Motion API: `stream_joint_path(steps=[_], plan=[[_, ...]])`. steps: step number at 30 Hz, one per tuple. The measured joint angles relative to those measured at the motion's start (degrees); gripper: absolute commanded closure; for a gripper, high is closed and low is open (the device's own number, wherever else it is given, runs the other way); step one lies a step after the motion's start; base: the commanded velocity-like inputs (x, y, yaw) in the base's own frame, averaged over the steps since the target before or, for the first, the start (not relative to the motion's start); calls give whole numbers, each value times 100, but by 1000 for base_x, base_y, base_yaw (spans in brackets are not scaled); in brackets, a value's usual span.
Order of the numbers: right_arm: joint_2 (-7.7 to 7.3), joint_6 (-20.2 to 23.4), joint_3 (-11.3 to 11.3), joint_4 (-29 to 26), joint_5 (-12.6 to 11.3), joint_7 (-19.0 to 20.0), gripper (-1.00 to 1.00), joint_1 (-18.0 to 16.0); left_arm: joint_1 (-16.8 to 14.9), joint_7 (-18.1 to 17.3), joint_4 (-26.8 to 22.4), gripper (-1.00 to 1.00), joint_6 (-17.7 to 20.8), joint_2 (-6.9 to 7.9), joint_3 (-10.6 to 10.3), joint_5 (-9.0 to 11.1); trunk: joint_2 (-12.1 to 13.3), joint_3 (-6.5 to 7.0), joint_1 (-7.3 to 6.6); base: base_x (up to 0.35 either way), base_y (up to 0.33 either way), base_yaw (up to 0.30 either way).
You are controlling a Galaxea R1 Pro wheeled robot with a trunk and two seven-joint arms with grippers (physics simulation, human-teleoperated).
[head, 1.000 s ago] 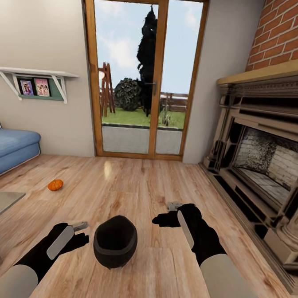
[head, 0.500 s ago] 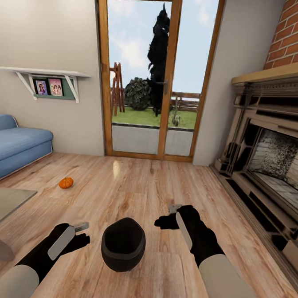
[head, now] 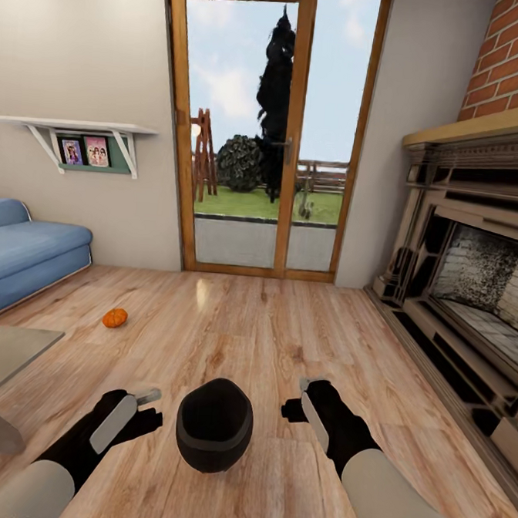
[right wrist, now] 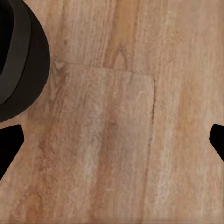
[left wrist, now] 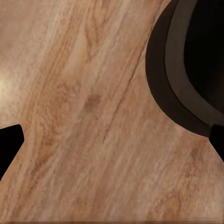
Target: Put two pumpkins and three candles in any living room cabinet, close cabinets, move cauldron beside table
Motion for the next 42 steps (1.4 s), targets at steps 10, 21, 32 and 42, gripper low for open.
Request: stream_joint_path(steps=[10,21,32,42], plan=[[36,556,6,-500,-658,-25,-100,-17,-151,51,10,-100,46,-290,-28,-25,0,0,0,0,0,0],[20,1159,26,-1502,-714,-21,-100,-17,-176,77,-2,-100,33,-344,-29,-29,0,0,0,0,0,0],[4,1162,22,-1734,-728,3,-100,-17,-176,69,4,-100,21,-331,-37,-45,0,0,0,0,0,0],[-2,1162,14,-1745,-731,4,-100,-17,-176,55,5,-100,18,-311,-37,-52,0,0,0,0,0,0]])
